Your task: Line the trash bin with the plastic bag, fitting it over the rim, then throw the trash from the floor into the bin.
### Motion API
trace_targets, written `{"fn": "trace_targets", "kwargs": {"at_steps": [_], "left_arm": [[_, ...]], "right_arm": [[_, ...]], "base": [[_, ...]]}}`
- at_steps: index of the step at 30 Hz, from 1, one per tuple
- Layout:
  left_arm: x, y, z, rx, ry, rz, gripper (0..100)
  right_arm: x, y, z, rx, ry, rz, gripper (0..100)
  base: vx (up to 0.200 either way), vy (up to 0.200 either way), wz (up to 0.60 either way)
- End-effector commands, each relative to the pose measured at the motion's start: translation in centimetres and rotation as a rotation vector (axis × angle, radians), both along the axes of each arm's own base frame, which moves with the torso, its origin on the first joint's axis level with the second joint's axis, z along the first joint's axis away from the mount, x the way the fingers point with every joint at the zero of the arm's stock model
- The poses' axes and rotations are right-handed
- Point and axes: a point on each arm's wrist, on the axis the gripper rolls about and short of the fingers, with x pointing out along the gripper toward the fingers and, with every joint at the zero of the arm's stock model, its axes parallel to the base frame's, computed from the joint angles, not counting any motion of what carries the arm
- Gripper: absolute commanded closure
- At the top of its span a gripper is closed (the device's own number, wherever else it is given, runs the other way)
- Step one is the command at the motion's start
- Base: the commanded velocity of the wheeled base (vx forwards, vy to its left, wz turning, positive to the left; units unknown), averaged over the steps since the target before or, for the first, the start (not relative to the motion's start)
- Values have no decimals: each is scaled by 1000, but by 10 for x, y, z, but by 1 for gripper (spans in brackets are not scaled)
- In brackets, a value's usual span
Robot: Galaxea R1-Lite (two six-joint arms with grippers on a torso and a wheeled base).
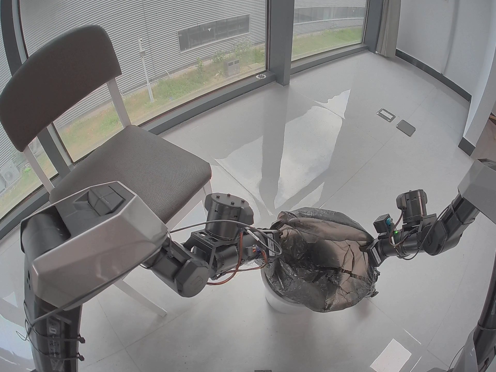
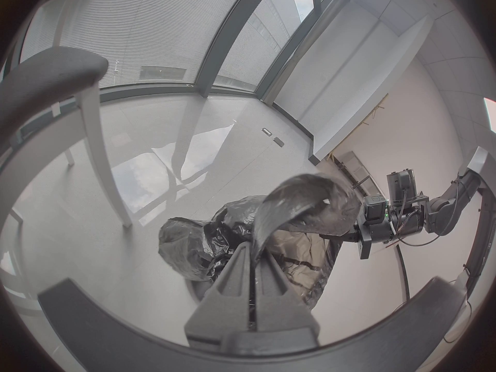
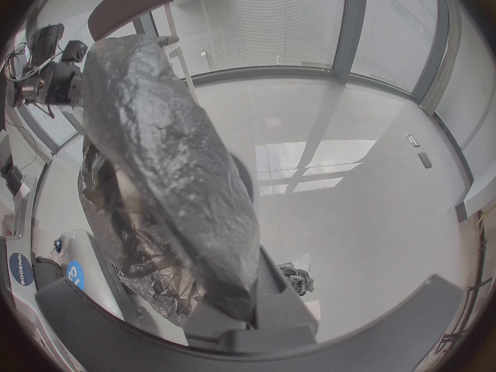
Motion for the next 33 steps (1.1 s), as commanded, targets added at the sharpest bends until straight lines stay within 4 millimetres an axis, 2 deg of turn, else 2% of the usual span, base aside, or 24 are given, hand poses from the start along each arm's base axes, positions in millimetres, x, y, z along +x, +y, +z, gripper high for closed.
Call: {"fn": "trace_targets", "kwargs": {"at_steps": [1,11,19,25,33], "left_arm": [[0,-14,-11,-8,20,-21,100],[-2,-12,-7,-67,58,-23,100],[-13,-32,-6,-85,60,-95,100],[-11,-34,-12,-83,68,-96,100],[-27,-47,-17,-72,93,-143,100]], "right_arm": [[-2,1,9,0,-24,5,100],[-3,10,10,-1,-30,35,100],[-5,13,14,0,-40,44,100],[-7,17,14,-1,-39,58,100],[-15,21,30,5,-74,71,100]], "base": [[0,0,0],[0,0,0],[0,0,0],[0,0,0],[0,0,0]]}}
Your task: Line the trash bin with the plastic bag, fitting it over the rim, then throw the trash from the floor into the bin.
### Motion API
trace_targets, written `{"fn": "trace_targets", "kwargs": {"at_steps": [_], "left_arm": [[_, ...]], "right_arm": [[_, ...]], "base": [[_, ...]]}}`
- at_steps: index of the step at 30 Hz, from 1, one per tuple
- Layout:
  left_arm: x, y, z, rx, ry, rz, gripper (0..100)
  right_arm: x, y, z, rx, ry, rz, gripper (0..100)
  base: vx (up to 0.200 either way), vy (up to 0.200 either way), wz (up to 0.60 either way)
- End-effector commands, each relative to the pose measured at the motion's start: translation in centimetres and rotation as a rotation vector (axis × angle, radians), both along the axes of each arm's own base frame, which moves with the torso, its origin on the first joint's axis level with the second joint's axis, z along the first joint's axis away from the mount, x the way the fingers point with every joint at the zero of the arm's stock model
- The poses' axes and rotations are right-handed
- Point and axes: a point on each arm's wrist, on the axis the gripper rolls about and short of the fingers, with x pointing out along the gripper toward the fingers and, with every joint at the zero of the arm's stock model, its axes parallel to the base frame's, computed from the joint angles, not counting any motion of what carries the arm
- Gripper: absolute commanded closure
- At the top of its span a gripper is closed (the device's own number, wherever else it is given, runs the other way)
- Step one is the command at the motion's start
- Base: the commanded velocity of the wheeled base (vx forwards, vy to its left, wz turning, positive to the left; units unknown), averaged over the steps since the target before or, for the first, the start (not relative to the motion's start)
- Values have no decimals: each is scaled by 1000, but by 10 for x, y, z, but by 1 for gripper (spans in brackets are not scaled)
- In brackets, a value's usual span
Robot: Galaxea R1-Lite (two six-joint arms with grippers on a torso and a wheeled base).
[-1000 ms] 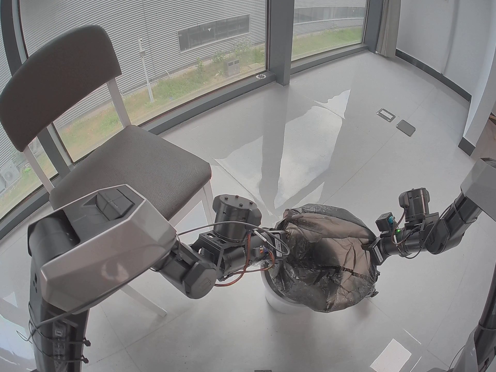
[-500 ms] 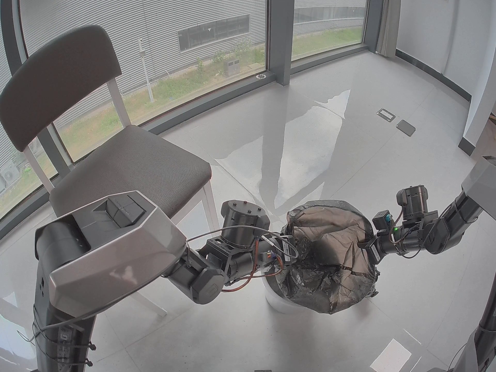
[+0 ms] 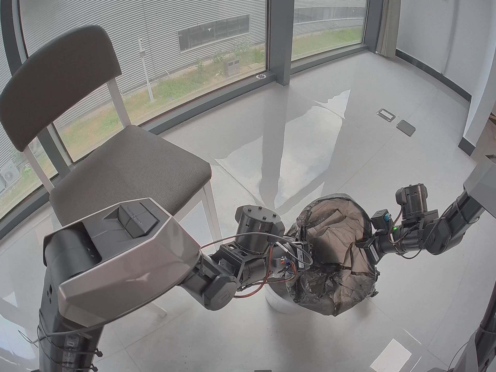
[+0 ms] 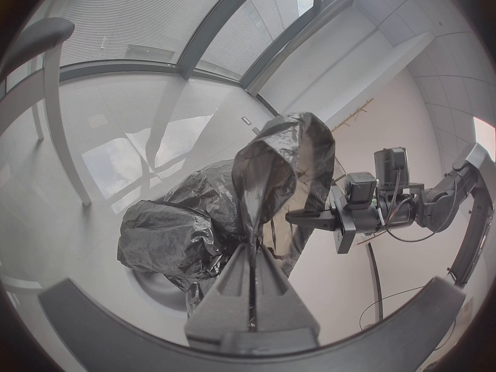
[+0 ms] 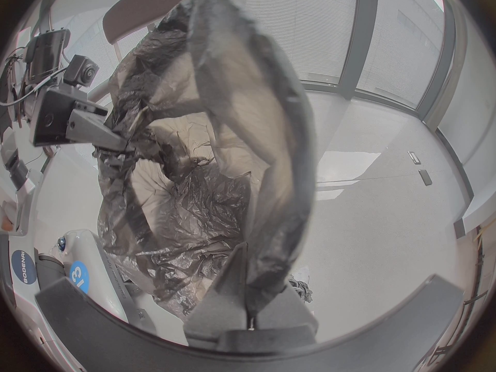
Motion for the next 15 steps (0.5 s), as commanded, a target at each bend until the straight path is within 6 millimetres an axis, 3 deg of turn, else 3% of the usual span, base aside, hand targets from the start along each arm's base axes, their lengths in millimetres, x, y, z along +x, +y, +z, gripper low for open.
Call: {"fn": "trace_targets", "kwargs": {"at_steps": [1,7,15], "left_arm": [[-11,-9,-5,13,15,-32,100],[-19,-21,-18,26,27,-64,100],[-4,-11,-13,23,15,-9,100]], "right_arm": [[-6,2,12,7,-26,9,100],[-16,6,22,7,-25,26,100],[-16,12,22,7,-23,42,100]], "base": [[0,0,0],[0,0,0],[0,0,0]]}}
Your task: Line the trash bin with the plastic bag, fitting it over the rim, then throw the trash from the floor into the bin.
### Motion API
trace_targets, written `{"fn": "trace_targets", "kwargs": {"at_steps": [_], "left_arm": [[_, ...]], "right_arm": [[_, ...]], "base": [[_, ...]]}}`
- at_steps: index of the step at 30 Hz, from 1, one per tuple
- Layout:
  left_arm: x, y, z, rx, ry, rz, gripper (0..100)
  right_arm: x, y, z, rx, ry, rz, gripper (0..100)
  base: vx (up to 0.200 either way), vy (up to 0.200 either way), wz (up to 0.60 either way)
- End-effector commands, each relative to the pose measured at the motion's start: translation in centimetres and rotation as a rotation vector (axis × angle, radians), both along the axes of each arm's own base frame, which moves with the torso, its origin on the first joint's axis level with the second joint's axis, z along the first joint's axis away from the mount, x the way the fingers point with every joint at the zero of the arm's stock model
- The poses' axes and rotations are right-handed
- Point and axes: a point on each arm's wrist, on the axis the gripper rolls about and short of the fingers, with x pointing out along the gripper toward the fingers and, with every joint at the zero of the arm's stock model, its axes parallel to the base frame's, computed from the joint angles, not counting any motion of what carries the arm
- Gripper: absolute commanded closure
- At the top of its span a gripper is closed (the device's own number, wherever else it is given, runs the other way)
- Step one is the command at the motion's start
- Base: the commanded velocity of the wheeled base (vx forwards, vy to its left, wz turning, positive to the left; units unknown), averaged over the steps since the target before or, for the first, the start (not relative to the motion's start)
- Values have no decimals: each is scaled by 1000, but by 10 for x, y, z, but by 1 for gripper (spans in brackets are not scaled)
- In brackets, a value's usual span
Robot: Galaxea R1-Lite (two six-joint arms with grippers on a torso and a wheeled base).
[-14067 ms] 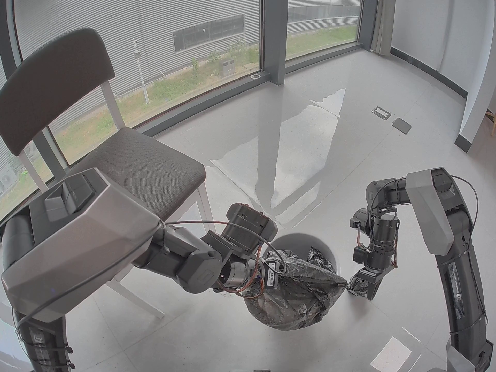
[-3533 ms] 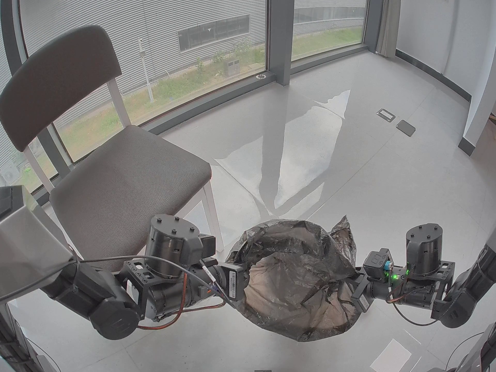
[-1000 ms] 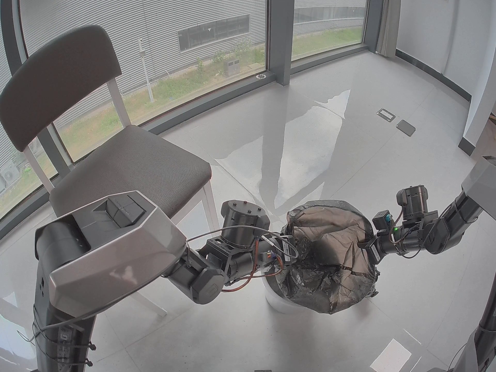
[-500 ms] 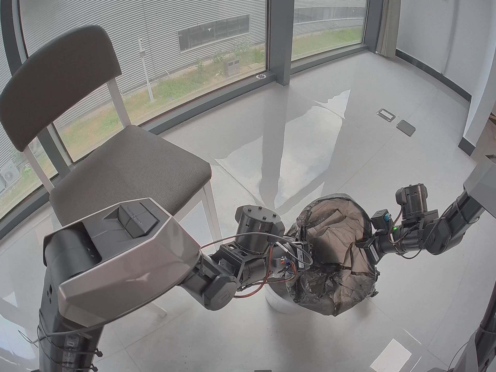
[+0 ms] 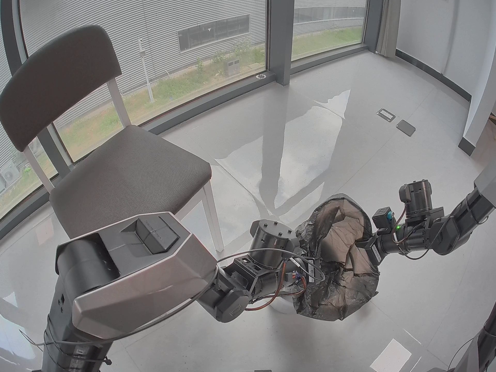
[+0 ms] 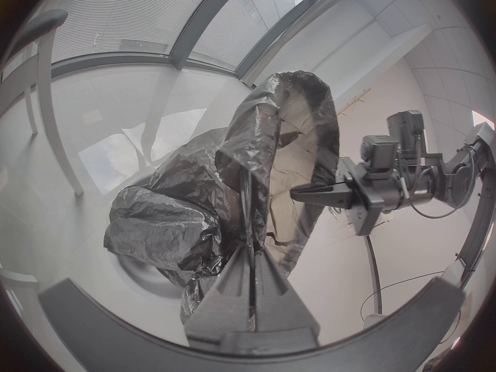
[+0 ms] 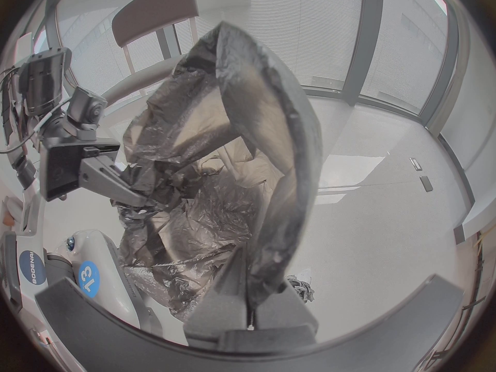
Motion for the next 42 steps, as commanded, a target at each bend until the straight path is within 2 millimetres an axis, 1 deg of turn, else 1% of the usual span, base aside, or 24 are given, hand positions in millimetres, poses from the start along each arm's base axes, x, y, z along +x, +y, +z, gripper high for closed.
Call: {"fn": "trace_targets", "kwargs": {"at_steps": [1,2,4,5,6,7,8,9,11,12,15,18,21,22,23,26,28,31,34,38,40,42], "left_arm": [[12,8,5,-4,-12,42,100],[16,11,6,-4,-16,58,100],[29,23,14,3,-32,116,100],[31,25,15,7,-32,121,100],[41,34,23,27,-25,156,100],[50,42,26,44,-14,184,100],[59,51,28,70,6,213,100],[64,55,28,81,16,227,100],[80,70,25,125,50,283,100],[80,71,24,126,51,284,100],[95,87,12,159,68,318,100],[102,93,5,182,63,324,100],[105,94,5,185,56,332,100],[105,94,5,185,56,332,100],[104,94,5,194,56,336,100],[101,89,-3,240,53,338,100],[99,75,-11,295,18,332,100],[107,60,-20,319,-14,355,100],[103,54,-20,369,24,346,100],[89,49,-19,432,85,308,100],[86,47,-16,434,88,302,100],[81,45,-6,431,94,283,100]], "right_arm": [[1,4,4,3,-15,11,100],[1,4,4,4,-15,10,100],[5,5,6,7,-28,10,100],[6,5,6,7,-30,10,100],[12,6,7,7,-30,10,100],[15,6,4,5,-14,6,100],[22,5,3,2,3,2,100],[25,5,2,0,10,-1,100],[36,4,-2,-5,44,-10,100],[36,4,-2,-5,44,-10,100],[48,6,-2,-9,61,-10,100],[60,7,1,-11,79,-14,100],[74,3,-1,-16,101,-28,100],[76,3,-1,-16,102,-30,100],[82,3,-5,-21,117,-33,100],[91,4,-11,-25,127,-35,100],[101,5,-22,-29,139,-41,100],[110,3,-32,-37,163,-53,100],[113,2,-36,-42,187,-55,100],[113,3,-40,-48,210,-51,100],[114,4,-42,-48,215,-51,100],[116,5,-44,-50,229,-50,100]], "base": [[0,0,0],[0,0,0],[0,0,0],[0,0,0],[0,0,0],[0,0,0],[0,0,0],[0,0,0],[0,0,0],[0,0,0],[0,0,0],[0,0,0],[0,0,0],[0,0,0],[0,0,0],[0,0,0],[0,0,0],[0,0,0],[0,0,0],[0,0,0],[0,0,0],[0,0,0]]}}
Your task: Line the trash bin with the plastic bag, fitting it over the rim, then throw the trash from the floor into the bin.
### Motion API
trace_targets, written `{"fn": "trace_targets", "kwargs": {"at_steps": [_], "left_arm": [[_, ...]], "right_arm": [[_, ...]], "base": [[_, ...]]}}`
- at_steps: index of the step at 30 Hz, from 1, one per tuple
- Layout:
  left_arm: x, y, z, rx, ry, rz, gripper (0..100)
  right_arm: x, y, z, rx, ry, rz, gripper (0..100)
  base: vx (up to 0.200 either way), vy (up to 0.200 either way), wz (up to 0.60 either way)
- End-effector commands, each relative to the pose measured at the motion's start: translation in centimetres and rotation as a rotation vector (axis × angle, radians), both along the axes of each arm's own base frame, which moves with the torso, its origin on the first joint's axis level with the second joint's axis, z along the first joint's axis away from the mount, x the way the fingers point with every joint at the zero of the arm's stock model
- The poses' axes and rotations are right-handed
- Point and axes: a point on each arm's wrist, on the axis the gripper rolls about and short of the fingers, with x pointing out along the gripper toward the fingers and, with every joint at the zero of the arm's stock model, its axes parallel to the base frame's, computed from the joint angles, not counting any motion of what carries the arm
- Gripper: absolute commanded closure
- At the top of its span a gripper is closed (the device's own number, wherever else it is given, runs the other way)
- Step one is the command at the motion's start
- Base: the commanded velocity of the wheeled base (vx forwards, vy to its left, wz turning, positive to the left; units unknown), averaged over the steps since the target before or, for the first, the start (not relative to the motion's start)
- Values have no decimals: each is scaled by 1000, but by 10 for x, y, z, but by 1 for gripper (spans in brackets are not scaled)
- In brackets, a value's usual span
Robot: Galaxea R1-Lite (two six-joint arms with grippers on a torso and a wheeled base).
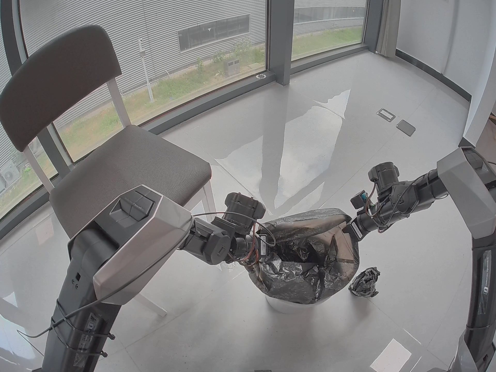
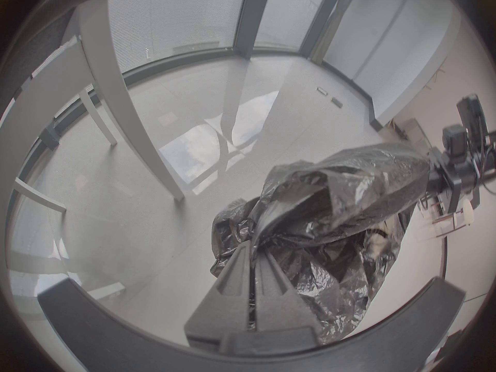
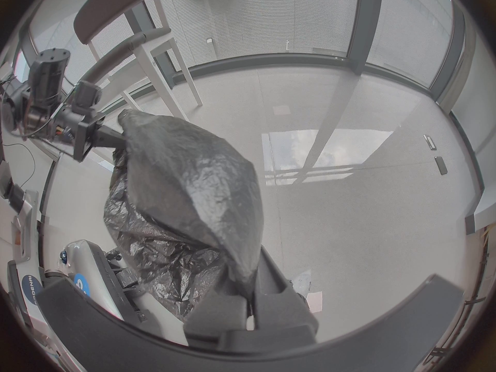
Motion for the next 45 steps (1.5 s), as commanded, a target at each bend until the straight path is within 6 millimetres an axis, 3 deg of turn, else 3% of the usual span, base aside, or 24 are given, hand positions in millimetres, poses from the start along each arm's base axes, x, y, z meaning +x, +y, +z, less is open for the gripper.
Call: {"fn": "trace_targets", "kwargs": {"at_steps": [1,6,14,15,24,27,31,35,45], "left_arm": [[-9,-9,11,-5,3,-27,100],[-25,0,48,-65,36,-42,100],[-53,-2,63,-109,119,-97,100],[-59,-4,74,-131,134,-99,100],[-61,-7,91,-180,168,-92,100],[-60,-7,87,-164,186,-89,100],[-49,-9,62,-125,205,-72,100],[-26,-10,42,-54,156,-18,100],[-13,-6,34,-35,144,8,100]], "right_arm": [[5,2,-13,-4,32,2,100],[-1,0,-4,-10,68,2,100],[-5,-1,2,-44,155,-10,100],[-6,-1,8,-49,147,-15,100],[-6,-2,17,-48,141,-21,100],[-4,-2,17,-51,141,-22,100],[3,-2,8,-73,141,-35,100],[14,0,-5,-77,144,-37,100],[32,3,-20,-84,171,-41,100]], "base": [[0,0,0],[0,0,0],[0,0,0],[0,0,0],[0,0,0],[0,0,0],[0,0,0],[0,0,0],[0,0,0]]}}
